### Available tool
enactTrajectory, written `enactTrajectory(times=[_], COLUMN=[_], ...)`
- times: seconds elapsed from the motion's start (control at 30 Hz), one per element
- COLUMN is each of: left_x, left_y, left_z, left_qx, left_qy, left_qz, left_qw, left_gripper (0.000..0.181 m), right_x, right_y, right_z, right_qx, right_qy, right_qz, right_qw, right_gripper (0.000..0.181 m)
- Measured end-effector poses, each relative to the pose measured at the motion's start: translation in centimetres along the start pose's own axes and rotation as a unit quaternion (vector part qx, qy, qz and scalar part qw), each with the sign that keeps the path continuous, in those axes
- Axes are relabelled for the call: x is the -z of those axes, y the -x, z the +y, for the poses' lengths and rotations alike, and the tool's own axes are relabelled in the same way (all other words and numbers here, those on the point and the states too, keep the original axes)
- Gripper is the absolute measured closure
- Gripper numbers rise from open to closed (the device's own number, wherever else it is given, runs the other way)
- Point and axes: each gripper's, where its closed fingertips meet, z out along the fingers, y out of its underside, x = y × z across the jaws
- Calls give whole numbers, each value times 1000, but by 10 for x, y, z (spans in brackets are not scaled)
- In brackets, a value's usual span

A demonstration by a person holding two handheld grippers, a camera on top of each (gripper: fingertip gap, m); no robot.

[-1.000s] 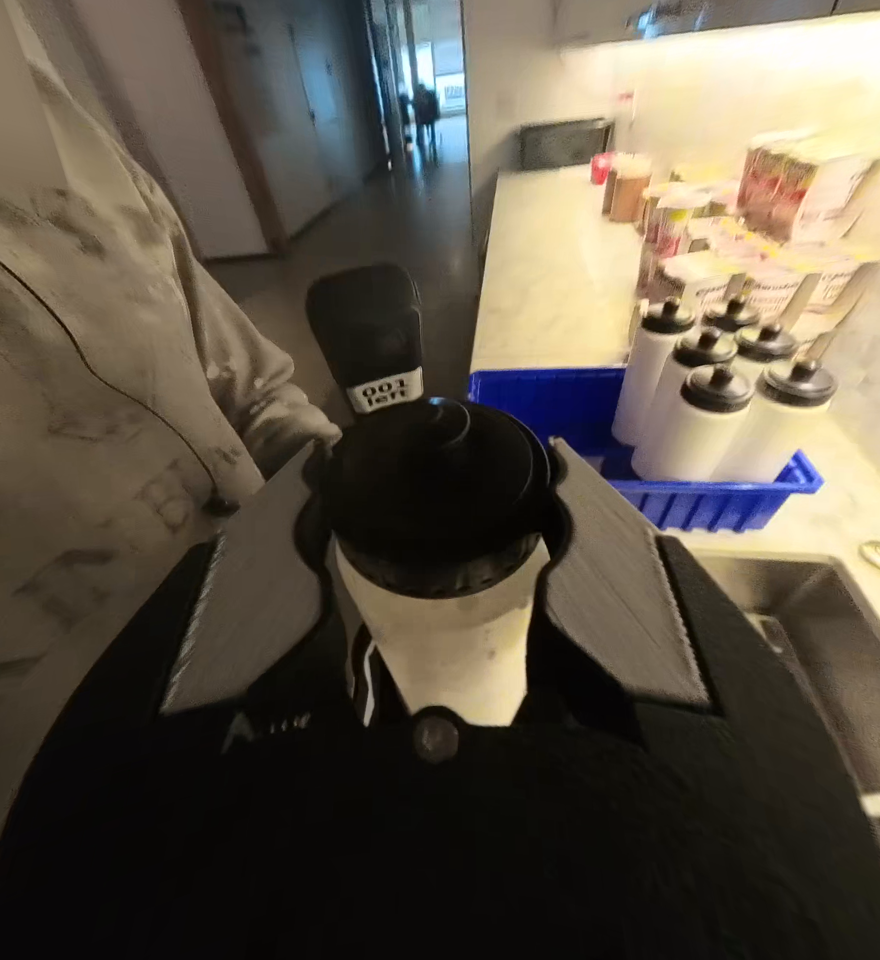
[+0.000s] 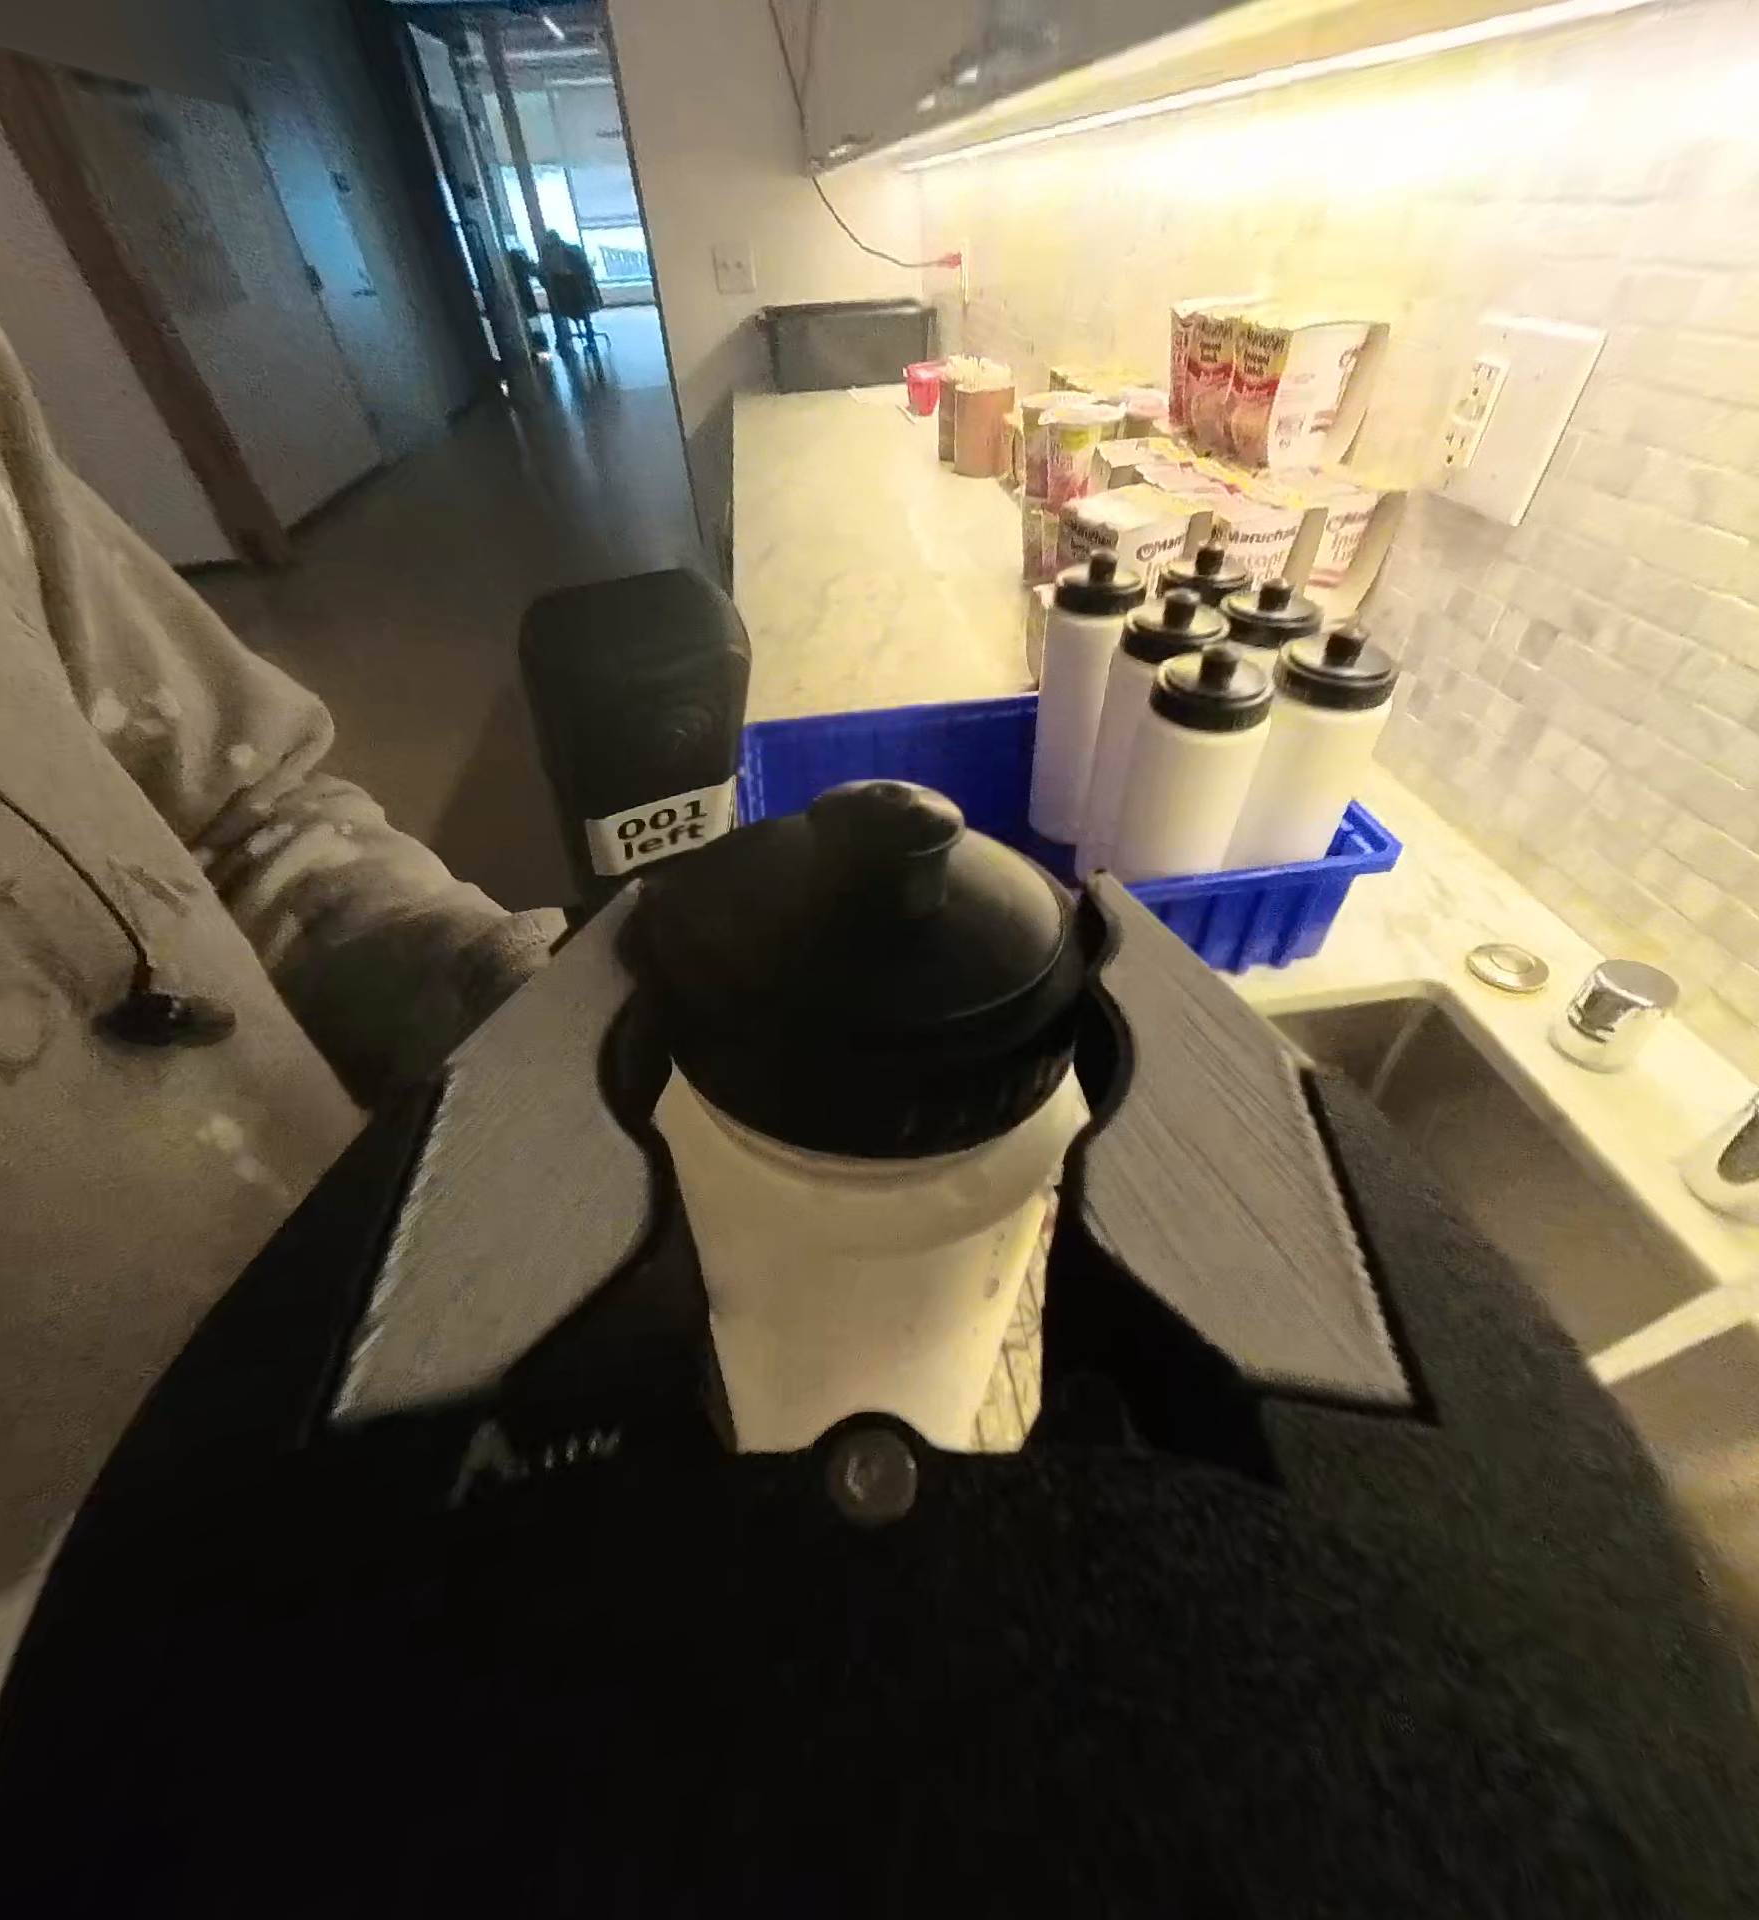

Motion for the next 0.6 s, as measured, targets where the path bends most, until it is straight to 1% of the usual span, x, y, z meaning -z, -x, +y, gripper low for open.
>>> enactTrajectory(times=[0.2,0.3,0.47,0.53,0.6], left_x=[-7,-13,-22,-25,-26], left_y=[-19,-24,-28,-28,-29], left_z=[66,91,116,123,130], left_qx=[20,23,12,10,7], left_qy=[13,19,17,15,16], left_qz=[-7,-21,-42,-48,-54], left_qw=[1000,999,999,999,998], left_gripper=[79,79,79,79,77], right_x=[0,2,7,8,9], right_y=[11,13,15,16,18], right_z=[67,92,119,126,127], right_qx=[-19,-23,-18,-18,-32], right_qy=[22,25,36,35,20], right_qz=[20,26,16,4,-17], right_qw=[999,999,999,999,999], right_gripper=[103,103,103,103,103])
